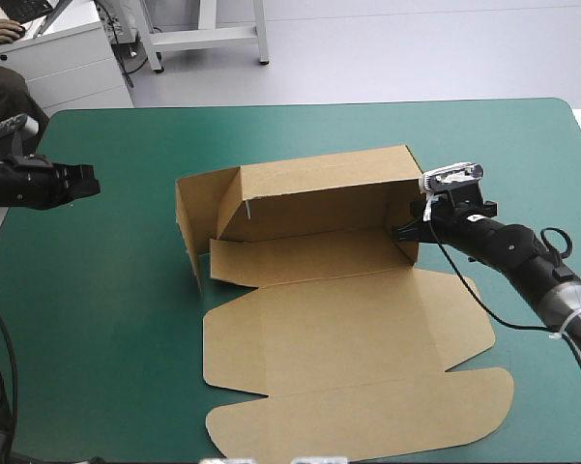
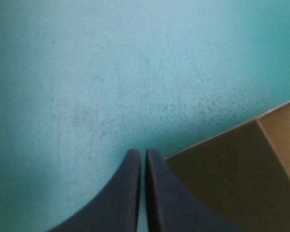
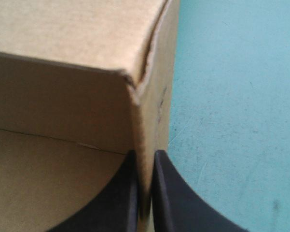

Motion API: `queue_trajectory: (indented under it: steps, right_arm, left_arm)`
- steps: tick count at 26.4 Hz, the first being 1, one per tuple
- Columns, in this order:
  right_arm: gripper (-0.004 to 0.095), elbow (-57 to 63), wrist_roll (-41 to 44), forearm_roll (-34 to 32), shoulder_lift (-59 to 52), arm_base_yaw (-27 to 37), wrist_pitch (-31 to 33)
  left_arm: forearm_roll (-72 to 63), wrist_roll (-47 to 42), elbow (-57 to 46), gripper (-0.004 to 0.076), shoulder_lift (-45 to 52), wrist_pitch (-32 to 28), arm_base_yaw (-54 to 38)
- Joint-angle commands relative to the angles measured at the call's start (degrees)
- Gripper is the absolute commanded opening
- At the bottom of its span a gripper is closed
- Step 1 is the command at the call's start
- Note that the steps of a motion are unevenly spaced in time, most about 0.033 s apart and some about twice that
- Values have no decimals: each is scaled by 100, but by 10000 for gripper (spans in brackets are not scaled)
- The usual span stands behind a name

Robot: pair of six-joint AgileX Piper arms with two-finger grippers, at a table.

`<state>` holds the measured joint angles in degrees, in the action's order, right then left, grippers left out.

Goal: Fold the box

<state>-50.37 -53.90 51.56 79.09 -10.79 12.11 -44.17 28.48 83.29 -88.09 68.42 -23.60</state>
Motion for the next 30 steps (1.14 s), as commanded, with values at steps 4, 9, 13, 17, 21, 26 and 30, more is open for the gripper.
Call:
queue_trajectory:
  steps: [4, 9, 13, 17, 21, 26, 30]
  right_arm:
    - [-17, -178, 272, 62, -96, 26, 396]
    - [-17, -188, 758, -118, 1, 26, 611]
    - [-16, -256, 1067, -243, 40, 26, 673]
    - [-17, -446, 1355, -625, 57, 35, 821]
    - [-17, -853, 2329, -1734, 57, 48, 1652]
    - [-16, -1522, 3581, -2715, 57, 48, 2530]
    - [-16, -1991, 4415, -3337, 57, 48, 3307]
  left_arm:
    - [-326, 393, -1234, -10, 978, -637, -392]
    - [-678, 371, -2008, -10, 1514, -2272, -392]
    - [-726, 371, -2210, -10, 1673, -2313, -392]
    - [-740, 556, -2606, -10, 1845, -2863, -392]
    - [-807, 580, -3016, -10, 2017, -3320, -401]
    - [-882, 620, -3095, -10, 2017, -3087, -401]
    - [-882, 654, -3184, -10, 2017, -3099, -401]
